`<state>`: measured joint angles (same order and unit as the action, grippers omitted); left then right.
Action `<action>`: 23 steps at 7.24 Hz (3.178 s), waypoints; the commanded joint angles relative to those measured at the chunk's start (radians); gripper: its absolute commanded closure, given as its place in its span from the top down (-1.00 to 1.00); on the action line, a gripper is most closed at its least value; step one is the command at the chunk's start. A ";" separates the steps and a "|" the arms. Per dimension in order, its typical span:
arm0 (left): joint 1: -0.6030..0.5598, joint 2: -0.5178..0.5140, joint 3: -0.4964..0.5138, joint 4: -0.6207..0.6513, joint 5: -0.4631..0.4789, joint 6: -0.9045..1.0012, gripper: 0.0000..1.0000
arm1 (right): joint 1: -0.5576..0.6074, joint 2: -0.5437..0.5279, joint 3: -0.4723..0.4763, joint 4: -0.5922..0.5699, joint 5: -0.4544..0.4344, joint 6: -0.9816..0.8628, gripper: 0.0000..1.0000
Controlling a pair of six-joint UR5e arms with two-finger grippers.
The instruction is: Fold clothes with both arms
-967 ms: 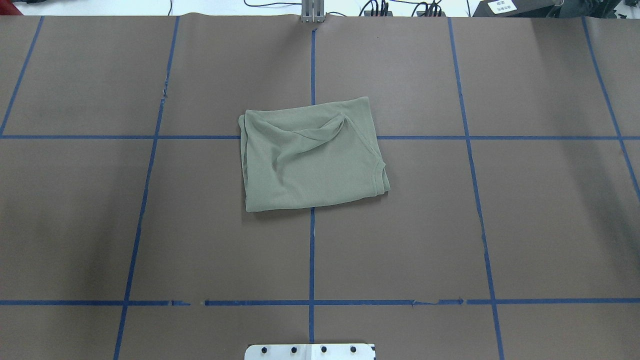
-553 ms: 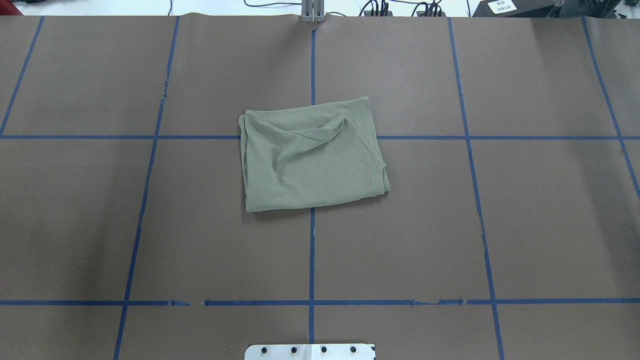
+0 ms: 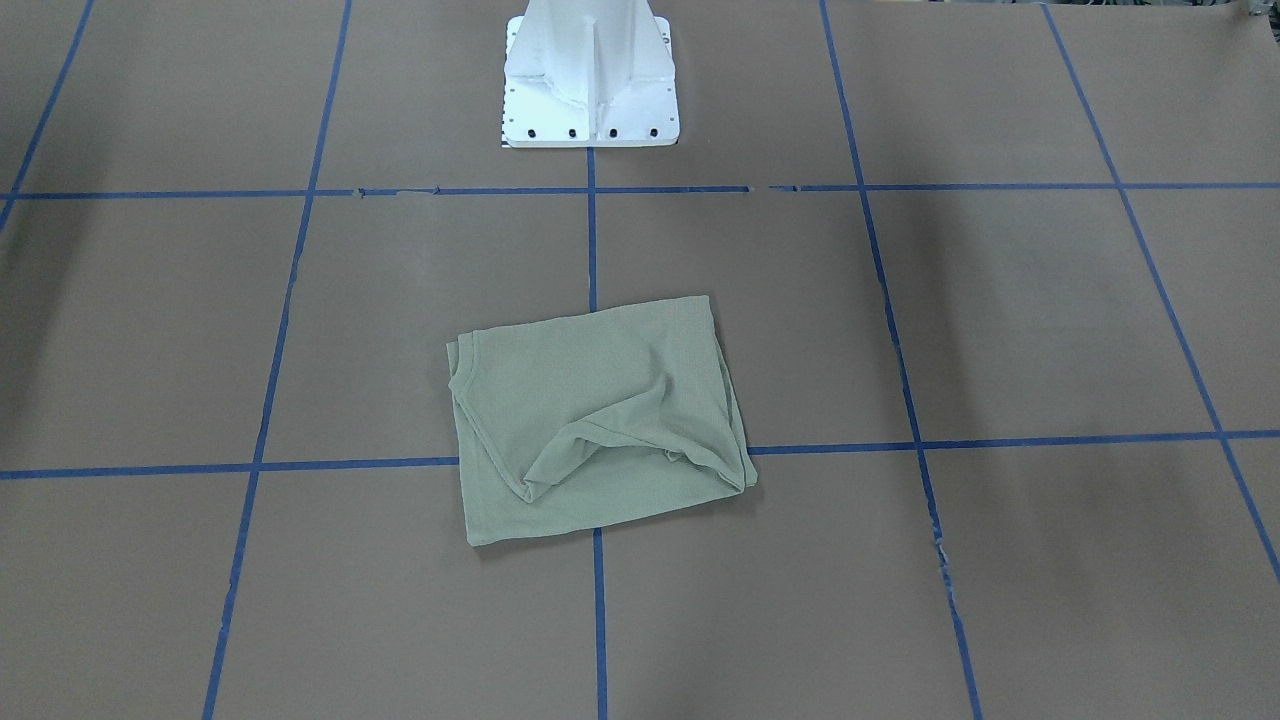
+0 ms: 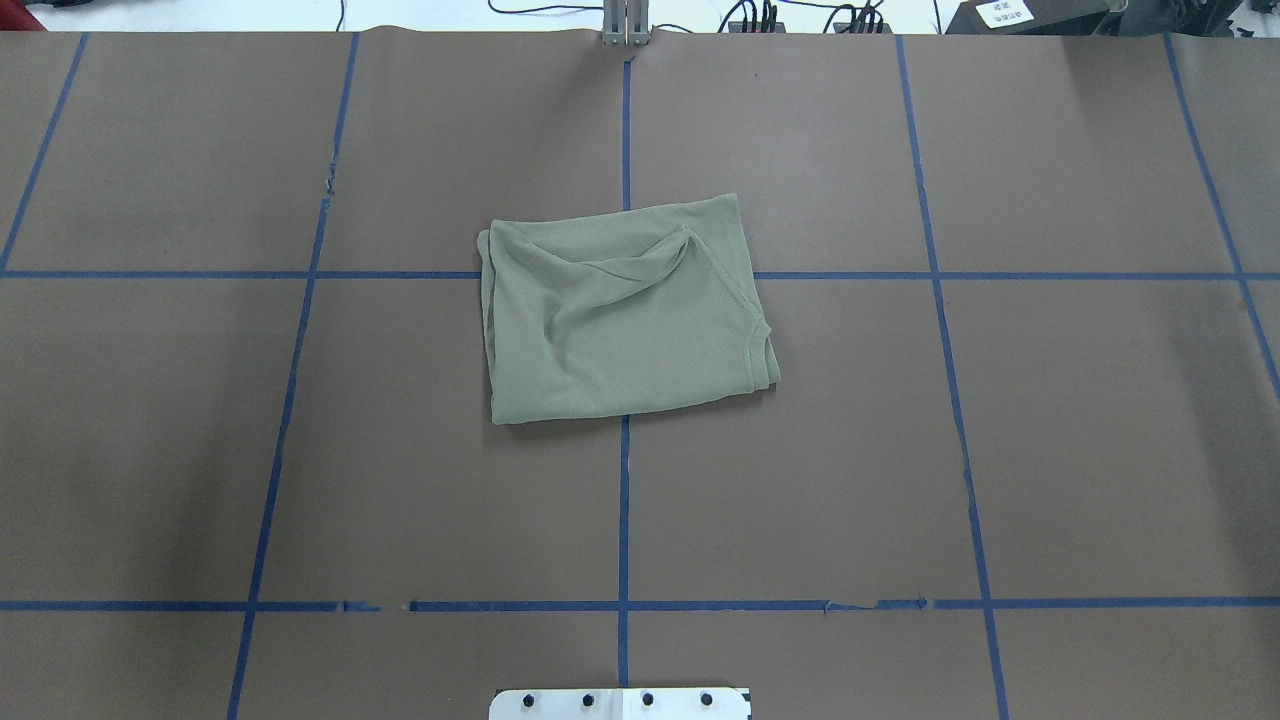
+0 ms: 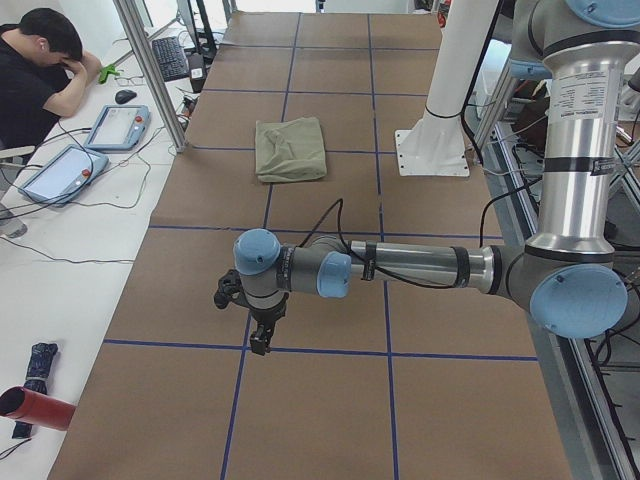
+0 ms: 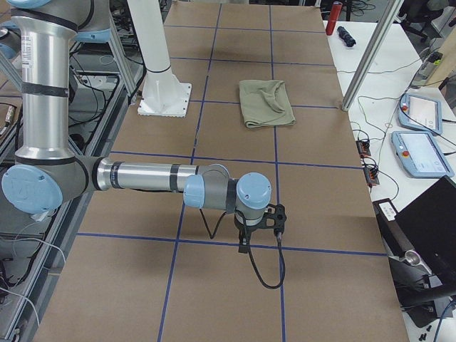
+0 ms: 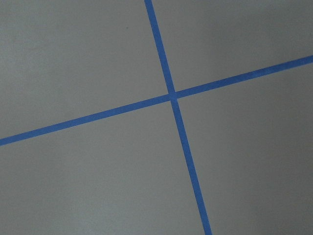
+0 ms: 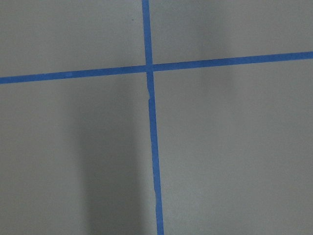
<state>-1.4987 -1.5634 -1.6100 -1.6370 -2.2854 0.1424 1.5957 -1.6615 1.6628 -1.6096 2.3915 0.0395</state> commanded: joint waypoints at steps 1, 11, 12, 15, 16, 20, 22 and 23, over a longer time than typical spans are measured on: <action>0.000 0.000 -0.001 0.000 0.001 -0.003 0.99 | 0.000 -0.011 -0.003 0.037 -0.002 0.023 1.00; 0.000 0.005 0.001 -0.001 -0.002 -0.168 0.99 | 0.000 -0.011 -0.002 0.037 0.000 0.029 1.00; 0.000 0.003 -0.001 -0.001 -0.002 -0.168 0.99 | 0.000 -0.011 -0.002 0.037 0.001 0.031 1.00; 0.000 0.003 -0.001 -0.001 -0.002 -0.168 0.99 | 0.000 -0.003 0.003 0.037 0.001 0.028 1.00; 0.000 0.003 -0.001 -0.001 -0.002 -0.168 0.99 | 0.000 -0.001 0.003 0.037 0.001 0.028 1.00; 0.000 0.002 -0.001 -0.001 -0.002 -0.168 0.99 | 0.000 -0.001 0.003 0.037 0.001 0.028 1.00; 0.000 0.002 -0.001 -0.001 -0.002 -0.168 0.99 | 0.000 0.000 0.003 0.037 0.001 0.026 1.00; 0.000 0.000 -0.001 -0.001 -0.002 -0.168 0.99 | 0.000 0.000 0.003 0.037 0.003 0.026 1.00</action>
